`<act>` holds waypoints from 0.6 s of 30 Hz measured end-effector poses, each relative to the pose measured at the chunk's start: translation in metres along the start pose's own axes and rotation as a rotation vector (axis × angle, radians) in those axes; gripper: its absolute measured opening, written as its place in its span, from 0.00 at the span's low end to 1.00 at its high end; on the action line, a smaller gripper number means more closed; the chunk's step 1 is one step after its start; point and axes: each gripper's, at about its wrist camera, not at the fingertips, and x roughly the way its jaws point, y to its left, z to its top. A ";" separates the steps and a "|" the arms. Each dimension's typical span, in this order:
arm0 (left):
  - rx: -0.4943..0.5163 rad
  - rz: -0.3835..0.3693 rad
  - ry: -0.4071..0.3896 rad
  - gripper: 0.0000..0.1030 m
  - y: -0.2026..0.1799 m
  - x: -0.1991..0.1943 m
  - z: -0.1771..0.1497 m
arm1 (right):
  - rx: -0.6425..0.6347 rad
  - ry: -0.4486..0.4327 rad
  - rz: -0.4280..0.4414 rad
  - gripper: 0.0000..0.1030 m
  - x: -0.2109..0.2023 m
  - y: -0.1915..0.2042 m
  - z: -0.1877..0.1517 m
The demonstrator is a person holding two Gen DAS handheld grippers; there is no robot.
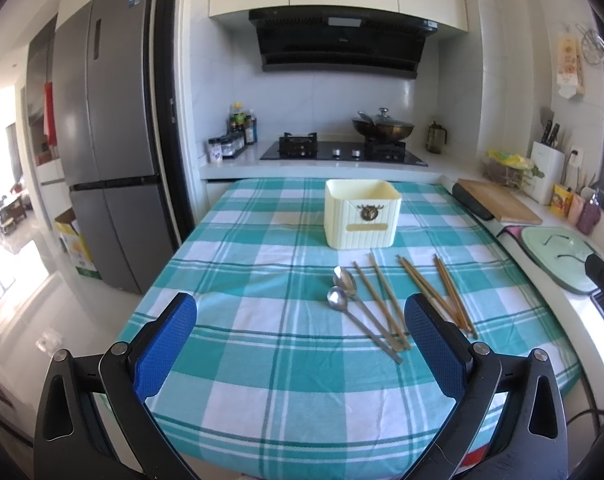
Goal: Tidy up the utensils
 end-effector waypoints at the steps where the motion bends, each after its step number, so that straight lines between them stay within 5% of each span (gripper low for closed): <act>1: -0.003 0.001 0.002 1.00 0.001 0.001 -0.001 | 0.002 0.001 -0.002 1.00 0.001 0.000 0.000; 18: -0.034 -0.007 0.097 1.00 -0.005 0.045 -0.006 | 0.024 0.006 -0.032 1.00 0.025 -0.012 -0.006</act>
